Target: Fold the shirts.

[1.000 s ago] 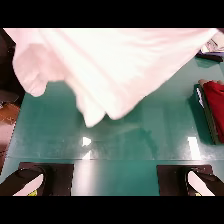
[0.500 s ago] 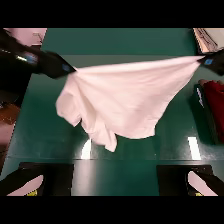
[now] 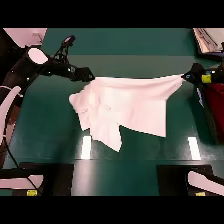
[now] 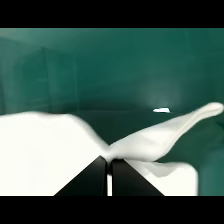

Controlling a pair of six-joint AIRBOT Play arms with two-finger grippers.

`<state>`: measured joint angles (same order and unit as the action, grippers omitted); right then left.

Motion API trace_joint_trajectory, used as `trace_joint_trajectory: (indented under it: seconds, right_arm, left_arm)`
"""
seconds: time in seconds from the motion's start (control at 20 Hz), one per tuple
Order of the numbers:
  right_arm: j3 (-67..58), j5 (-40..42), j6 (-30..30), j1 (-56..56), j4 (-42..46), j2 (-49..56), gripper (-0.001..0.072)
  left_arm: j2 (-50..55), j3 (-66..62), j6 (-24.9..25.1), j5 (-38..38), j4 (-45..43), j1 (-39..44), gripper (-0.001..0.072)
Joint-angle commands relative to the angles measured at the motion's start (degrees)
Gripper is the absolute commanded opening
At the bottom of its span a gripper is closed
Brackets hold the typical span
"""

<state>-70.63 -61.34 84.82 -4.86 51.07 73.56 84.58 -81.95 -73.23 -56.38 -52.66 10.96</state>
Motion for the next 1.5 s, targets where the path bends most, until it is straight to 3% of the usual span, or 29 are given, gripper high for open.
trace_joint_trajectory:
  seconds: [0.0,0.1,0.15,0.25,0.35,0.55,0.8,0.95,1.45]
  right_arm:
    - [0.3,5.9,0.0,-0.4,-0.4,2.2,0.0035]
    - [-0.2,4.7,0.0,-2.2,-0.4,2.1,0.0504]
    - [-1.1,2.2,0.0,-3.4,-0.4,2.1,0.0537]
    - [-3.3,-3.1,0.0,-6.1,-0.4,2.0,0.0536]
    - [-4.0,-6.8,-1.2,-8.2,-0.4,0.8,0.0533]
    - [0.5,-6.9,-4.0,-10.2,-0.2,-5.9,0.0524]
    - [8.2,-5.8,-4.2,-10.3,-0.1,-13.2,0.0524]
    - [11.0,-5.9,-4.2,-10.3,-0.1,-15.0,0.0524]
    - [11.1,-6.6,-4.2,-10.1,-0.5,-15.1,0.0524]
  left_arm:
    - [1.8,-4.3,0.1,0.5,-1.2,-1.6,0.0584]
    - [1.0,-7.1,-0.5,-6.6,-1.4,-5.0,0.0584]
    - [0.2,-7.4,-0.5,-10.5,-1.3,-7.0,0.0583]
    - [-1.6,-7.0,-0.5,-17.7,-1.9,-10.6,0.0582]
    - [-4.5,-2.2,-0.2,-20.9,-2.1,-12.8,0.0483]
    - [-13.5,20.8,-0.3,-14.6,-1.2,-12.5,0.0484]
    - [-18.6,43.4,1.2,-4.7,7.1,-8.5,0.0484]
    - [-18.6,47.1,4.5,-2.7,11.5,-2.7,0.0483]
    - [-18.6,47.4,2.5,6.0,11.6,9.8,0.0482]
